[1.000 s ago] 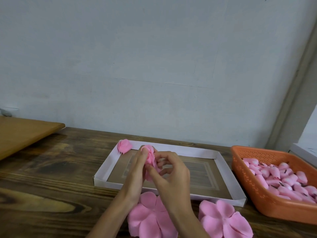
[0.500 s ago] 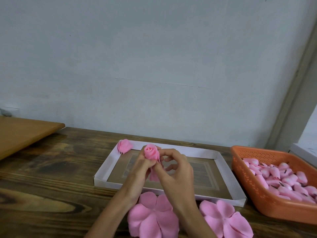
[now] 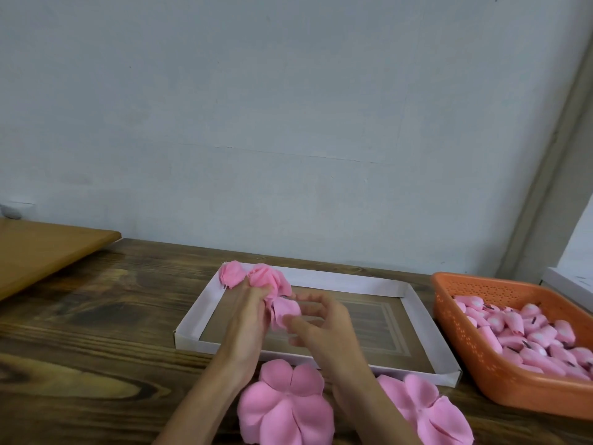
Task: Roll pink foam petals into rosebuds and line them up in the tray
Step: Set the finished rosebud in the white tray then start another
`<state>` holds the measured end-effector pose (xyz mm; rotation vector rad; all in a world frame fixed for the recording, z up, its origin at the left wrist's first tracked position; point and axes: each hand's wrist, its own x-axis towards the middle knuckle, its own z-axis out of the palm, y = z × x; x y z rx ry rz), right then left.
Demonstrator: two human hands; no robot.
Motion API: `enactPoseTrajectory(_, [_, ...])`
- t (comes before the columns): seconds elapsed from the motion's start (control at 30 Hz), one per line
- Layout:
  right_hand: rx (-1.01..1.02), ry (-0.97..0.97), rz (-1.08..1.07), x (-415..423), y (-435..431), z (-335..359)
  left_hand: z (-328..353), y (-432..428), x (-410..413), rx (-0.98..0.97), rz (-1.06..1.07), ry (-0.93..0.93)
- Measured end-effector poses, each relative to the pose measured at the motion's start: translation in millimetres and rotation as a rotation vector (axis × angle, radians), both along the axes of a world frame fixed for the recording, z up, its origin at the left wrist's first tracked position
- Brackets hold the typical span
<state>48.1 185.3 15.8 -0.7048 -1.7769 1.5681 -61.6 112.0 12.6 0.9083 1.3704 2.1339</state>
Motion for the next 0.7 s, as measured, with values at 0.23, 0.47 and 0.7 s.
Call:
enactPoseTrajectory(0.23, [-0.156, 0.1, -0.011, 4.3, 9.3, 5.3, -4.0, 0.3, -3.1, 0.03, -0.004, 0.028])
enactPoseTrajectory(0.47, [-0.194, 0.28, -0.078, 7.3, 2.9, 11.8, -2.2, -2.3, -1.3, 0.042, -0.047, 0.132])
enactPoseTrajectory(0.7, [-0.084, 0.438, -0.155, 10.9, -5.4, 15.7, -12.7, 0.7, -1.2, -0.032, -0.041, 0.068])
